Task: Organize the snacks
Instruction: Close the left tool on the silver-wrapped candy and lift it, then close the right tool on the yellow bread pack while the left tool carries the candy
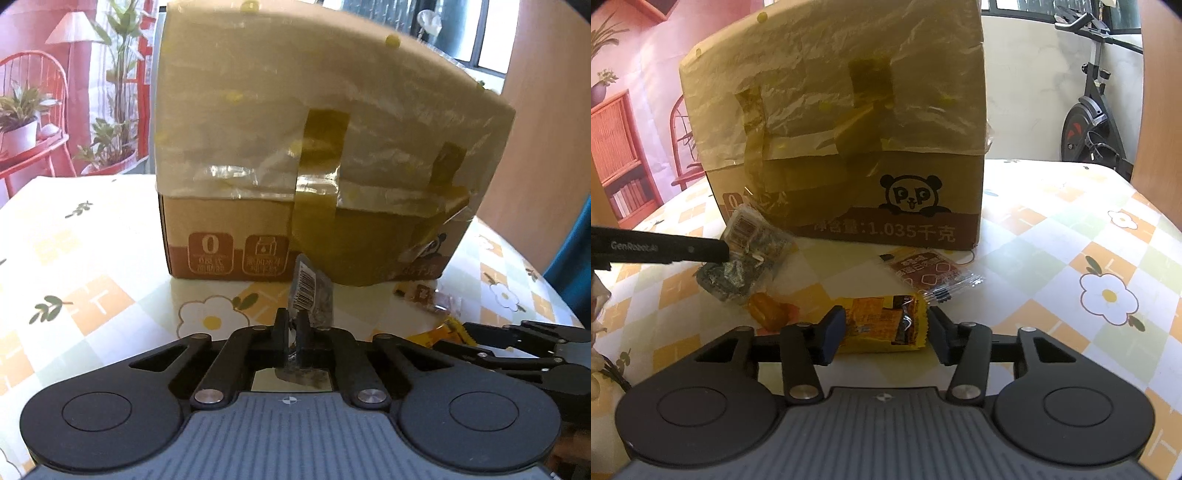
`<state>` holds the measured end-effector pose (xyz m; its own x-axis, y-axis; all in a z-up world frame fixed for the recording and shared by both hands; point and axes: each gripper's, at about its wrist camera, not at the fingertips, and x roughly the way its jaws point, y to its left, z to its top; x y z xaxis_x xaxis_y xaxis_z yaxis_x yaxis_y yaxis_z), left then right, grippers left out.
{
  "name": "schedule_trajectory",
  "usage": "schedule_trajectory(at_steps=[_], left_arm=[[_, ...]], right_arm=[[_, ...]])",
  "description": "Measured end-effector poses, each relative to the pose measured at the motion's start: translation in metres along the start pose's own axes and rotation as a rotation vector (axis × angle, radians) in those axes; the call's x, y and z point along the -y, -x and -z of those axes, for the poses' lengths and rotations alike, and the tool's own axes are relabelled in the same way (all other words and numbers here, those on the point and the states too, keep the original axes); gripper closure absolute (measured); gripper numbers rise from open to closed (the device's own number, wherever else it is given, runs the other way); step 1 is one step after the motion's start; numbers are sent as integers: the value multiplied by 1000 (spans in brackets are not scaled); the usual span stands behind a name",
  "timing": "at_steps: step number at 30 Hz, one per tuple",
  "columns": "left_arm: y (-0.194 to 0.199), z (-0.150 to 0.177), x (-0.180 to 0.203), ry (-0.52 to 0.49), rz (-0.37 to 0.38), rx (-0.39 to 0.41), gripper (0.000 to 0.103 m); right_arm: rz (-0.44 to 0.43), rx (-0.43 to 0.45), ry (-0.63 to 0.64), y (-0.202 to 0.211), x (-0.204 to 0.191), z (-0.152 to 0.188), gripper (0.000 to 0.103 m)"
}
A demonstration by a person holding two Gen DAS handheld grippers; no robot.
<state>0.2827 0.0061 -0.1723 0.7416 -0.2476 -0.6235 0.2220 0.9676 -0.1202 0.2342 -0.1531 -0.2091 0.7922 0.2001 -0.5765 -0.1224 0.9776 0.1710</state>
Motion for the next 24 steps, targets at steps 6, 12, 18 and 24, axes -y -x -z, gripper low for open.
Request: schedule_trajectory(at_steps=[6,12,18,24], left_arm=[[14,-1,-4,6,0,18,99],[30,-6,-8,5,2,57,100],[41,-6,-12,13,4,79,100],[56,-10,-21,36,5,110,100]], right_arm=[[-18,12,-10,5,1,0,72],[-39,25,-36,12,3,-5,102],[-41,54,-28,24,0,-11,102],[-42,85,-14,35,-5,-18,102]])
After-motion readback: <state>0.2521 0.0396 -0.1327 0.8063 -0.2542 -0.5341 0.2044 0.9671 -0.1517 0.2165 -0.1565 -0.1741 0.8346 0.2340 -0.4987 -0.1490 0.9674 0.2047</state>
